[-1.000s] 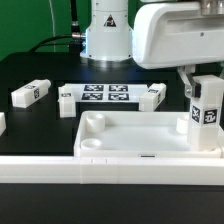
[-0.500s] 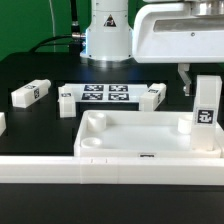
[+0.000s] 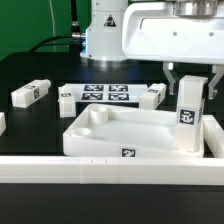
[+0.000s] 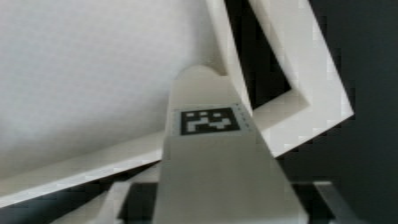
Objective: Assemble desk
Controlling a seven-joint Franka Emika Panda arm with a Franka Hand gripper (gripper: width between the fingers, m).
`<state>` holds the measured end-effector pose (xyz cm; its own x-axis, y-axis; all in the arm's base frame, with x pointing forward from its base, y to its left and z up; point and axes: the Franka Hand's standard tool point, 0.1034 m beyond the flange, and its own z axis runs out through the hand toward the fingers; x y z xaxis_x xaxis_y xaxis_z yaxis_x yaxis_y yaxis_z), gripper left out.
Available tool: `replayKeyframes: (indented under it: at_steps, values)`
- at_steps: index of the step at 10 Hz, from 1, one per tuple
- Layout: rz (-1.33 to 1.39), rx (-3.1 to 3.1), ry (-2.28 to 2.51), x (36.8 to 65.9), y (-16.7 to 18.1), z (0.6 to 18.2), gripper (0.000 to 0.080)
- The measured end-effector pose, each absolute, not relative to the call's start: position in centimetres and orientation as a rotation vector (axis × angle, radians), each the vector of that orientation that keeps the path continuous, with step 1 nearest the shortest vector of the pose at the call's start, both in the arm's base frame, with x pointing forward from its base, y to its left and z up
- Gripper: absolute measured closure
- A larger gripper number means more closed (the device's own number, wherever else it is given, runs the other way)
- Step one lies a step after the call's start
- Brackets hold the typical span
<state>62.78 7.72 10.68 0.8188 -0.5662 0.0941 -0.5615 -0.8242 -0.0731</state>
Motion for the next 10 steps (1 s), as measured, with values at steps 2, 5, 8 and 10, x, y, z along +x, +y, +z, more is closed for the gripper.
replayKeyframes:
  at_steps: [2,5,8,10]
  values:
    - [-0.175,-2.947,0.942,62.8,7.6,10.7,0.0340]
    - [-0.190,-2.938,0.892,61.9,8.2,13.0,0.0164]
    - [-0.190,-2.956,0.774,58.8,5.2,15.7,0.0150]
    - [-0.188,-2.962,0.768,58.7,4.8,15.6,0.0150]
